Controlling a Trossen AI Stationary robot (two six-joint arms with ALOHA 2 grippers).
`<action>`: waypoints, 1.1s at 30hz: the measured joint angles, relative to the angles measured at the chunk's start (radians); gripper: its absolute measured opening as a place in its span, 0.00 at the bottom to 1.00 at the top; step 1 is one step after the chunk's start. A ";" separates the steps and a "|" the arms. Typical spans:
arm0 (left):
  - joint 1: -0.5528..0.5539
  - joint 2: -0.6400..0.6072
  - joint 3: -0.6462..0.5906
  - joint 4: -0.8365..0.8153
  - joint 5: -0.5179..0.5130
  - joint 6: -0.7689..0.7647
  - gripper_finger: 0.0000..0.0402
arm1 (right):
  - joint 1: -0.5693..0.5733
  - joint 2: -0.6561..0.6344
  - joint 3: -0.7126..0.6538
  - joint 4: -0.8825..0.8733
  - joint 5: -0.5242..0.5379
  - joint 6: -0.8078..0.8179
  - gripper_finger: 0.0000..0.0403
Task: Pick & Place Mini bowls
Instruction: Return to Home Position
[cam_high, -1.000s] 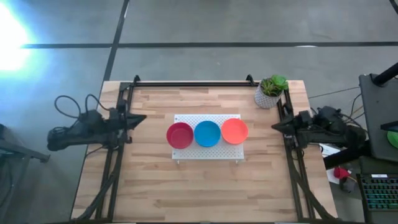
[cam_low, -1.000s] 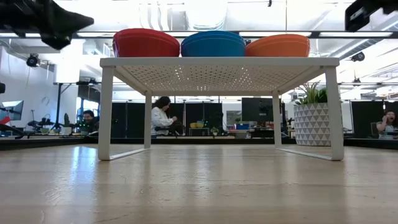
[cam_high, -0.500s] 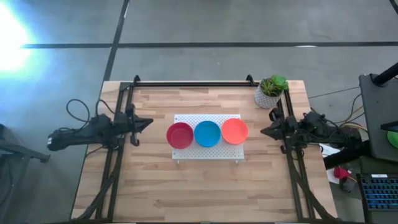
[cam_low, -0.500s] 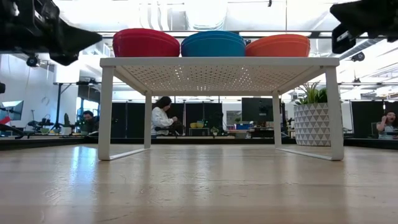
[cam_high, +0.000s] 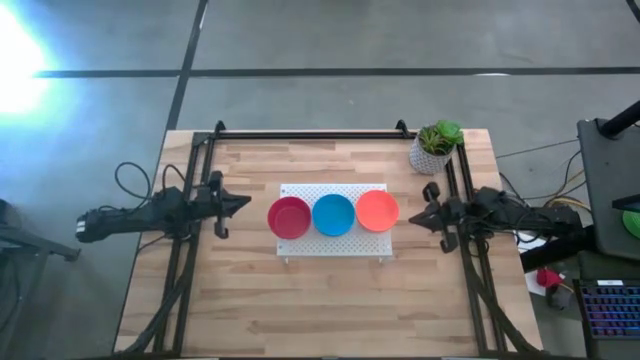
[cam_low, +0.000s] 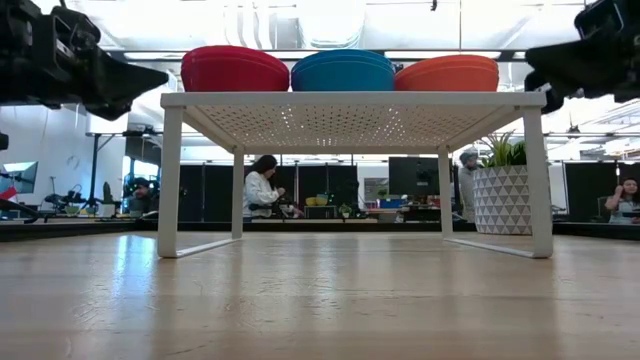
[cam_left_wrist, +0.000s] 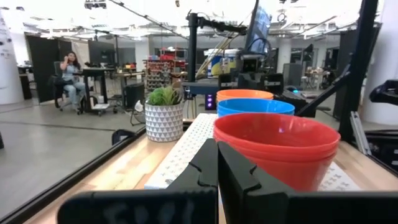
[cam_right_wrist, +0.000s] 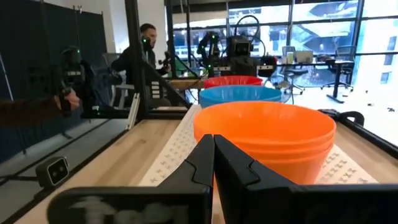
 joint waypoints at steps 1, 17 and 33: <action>0.000 0.000 0.000 0.004 0.007 0.003 0.00 | 0.000 0.000 -0.012 0.013 0.000 0.000 0.02; 0.000 0.002 -0.001 -0.054 0.013 -0.104 0.00 | 0.000 0.005 -0.021 -0.018 -0.024 0.068 0.02; 0.000 0.002 -0.002 -0.060 0.013 -0.106 0.00 | 0.000 0.010 -0.021 -0.016 -0.021 0.121 0.02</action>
